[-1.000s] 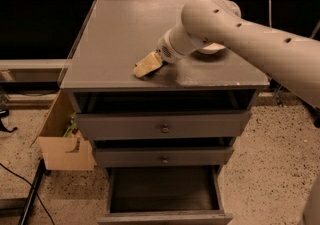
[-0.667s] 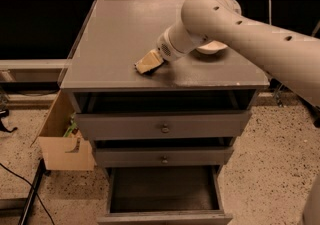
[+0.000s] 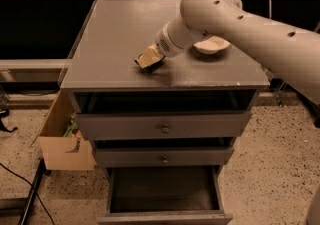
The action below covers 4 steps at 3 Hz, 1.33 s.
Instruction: Place rxbar blueberry into bottom drawer
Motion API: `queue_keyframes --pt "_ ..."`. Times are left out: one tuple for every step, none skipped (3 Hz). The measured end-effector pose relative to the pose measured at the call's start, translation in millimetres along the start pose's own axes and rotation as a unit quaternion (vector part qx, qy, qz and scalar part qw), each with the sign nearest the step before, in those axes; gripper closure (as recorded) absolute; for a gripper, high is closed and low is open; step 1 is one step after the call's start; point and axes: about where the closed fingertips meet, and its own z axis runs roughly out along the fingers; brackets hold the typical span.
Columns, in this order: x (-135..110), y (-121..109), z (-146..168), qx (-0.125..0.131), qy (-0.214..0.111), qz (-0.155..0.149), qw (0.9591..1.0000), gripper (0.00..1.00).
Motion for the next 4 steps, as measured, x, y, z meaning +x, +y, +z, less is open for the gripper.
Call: queue_keyframes --pt "-3.9 3.5 -7.6 -0.008 -0.006 -0.018 0.9998 1.0" --pt "-6.9 12.4 -33.8 -0.02 -0.016 -0.052 0.9983 1.0" --pt "0.0 25.6 -64.4 -0.036 -0.02 -0.084 0.9956 1.0" --pt "14.4 38.7 -91.9 -0.057 -0.029 -0.116 0.9912 1.0"
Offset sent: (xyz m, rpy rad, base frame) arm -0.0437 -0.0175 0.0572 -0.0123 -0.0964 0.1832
